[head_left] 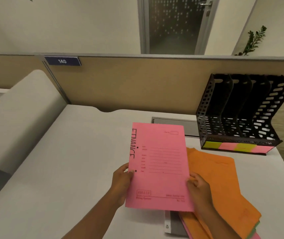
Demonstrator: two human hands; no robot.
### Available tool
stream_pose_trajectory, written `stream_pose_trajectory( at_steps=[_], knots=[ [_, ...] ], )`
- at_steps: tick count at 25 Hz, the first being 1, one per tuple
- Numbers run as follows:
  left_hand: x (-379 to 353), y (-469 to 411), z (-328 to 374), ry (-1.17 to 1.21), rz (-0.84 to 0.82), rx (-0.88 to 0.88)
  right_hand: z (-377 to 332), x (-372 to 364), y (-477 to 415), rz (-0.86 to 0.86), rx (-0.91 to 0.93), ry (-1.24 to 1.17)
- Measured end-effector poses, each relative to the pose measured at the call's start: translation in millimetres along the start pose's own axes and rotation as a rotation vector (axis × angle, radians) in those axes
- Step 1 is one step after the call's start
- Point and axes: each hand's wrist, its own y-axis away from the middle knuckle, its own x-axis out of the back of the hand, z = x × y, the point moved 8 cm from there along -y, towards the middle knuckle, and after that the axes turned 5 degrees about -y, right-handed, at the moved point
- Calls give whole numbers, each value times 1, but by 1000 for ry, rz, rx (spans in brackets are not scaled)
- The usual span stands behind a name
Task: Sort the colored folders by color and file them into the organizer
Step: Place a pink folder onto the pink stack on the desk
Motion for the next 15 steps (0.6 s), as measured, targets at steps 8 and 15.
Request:
stream_pose_trajectory(
  at_steps=[8, 15],
  knots=[
    [124, -109, 51, -127, 163, -26, -51, -157, -36, -106, 25, -31],
    [170, -208, 94, -271, 242, -107, -78, -250, -110, -91, 21, 173]
  ],
)
